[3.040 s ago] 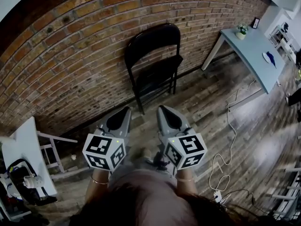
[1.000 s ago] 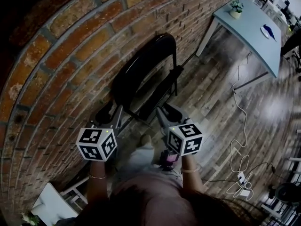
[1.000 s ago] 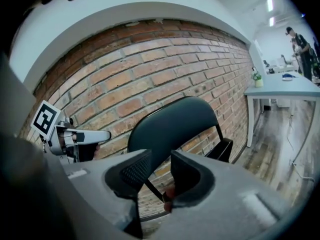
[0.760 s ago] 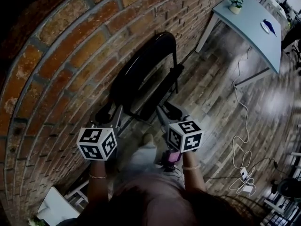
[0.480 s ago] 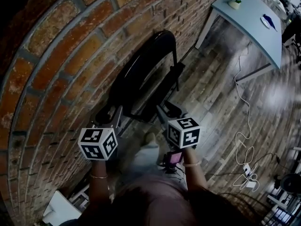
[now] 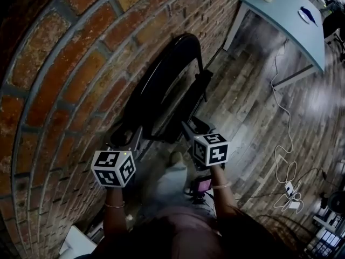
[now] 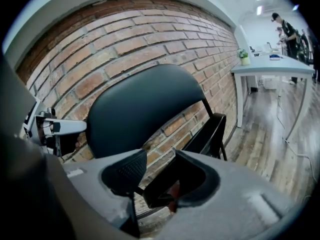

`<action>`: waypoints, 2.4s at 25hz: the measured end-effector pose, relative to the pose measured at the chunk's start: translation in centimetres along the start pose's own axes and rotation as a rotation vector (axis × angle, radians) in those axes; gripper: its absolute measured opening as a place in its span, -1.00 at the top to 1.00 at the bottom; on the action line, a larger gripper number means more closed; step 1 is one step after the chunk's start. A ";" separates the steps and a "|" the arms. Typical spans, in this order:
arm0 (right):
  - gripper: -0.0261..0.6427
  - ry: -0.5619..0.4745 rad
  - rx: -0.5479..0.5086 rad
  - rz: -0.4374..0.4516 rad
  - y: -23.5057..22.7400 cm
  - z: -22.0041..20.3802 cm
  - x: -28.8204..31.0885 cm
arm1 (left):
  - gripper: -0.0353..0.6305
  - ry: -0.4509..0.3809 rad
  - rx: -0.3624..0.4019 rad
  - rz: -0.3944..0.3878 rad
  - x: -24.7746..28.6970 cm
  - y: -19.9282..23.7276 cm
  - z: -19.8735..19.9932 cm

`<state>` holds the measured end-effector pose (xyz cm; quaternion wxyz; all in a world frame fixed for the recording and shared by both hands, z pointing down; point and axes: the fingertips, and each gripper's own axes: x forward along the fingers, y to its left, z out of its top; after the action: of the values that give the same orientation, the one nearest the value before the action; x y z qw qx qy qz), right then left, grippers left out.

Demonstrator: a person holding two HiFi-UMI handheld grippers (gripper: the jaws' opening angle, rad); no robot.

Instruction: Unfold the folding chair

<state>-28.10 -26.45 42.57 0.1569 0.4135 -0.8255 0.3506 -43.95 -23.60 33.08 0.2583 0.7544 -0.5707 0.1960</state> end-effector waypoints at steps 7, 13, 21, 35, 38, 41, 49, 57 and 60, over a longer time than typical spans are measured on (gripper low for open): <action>0.32 0.037 0.077 -0.024 -1.9 -2.1 2.0 | 0.27 0.037 0.022 -0.023 1.5 0.2 -0.6; 0.23 0.068 0.167 -0.012 -2.9 -3.9 4.0 | 0.25 0.061 0.043 -0.048 2.6 0.2 -1.1; 0.20 0.086 0.251 -0.012 -3.8 -5.3 5.8 | 0.24 0.083 0.061 -0.105 3.7 -0.1 -1.2; 0.19 0.103 0.344 -0.008 -4.1 -6.0 8.9 | 0.41 0.103 0.114 -0.166 5.6 -1.2 -1.5; 0.18 0.110 0.379 -0.002 -4.2 -6.3 9.5 | 0.50 0.104 0.125 -0.172 5.8 -1.5 -1.6; 0.18 0.115 0.393 -0.006 -4.3 -6.3 10.0 | 0.55 0.101 0.137 -0.173 5.9 -1.7 -1.6; 0.25 0.085 0.470 0.072 -2.8 -5.2 10.3 | 0.68 0.105 0.164 -0.194 6.1 -2.0 -1.7; 0.37 0.064 0.464 0.080 -3.1 -5.0 9.7 | 0.70 0.105 0.168 -0.181 6.1 -2.8 -1.8; 0.39 0.068 0.487 0.089 -3.4 -5.4 9.0 | 0.70 0.118 0.163 -0.179 6.0 -3.6 -2.1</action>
<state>-31.06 -29.20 52.85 0.0648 0.3903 -0.7285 0.5593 -38.86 -26.06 37.68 0.2456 0.8079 -0.4671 0.2622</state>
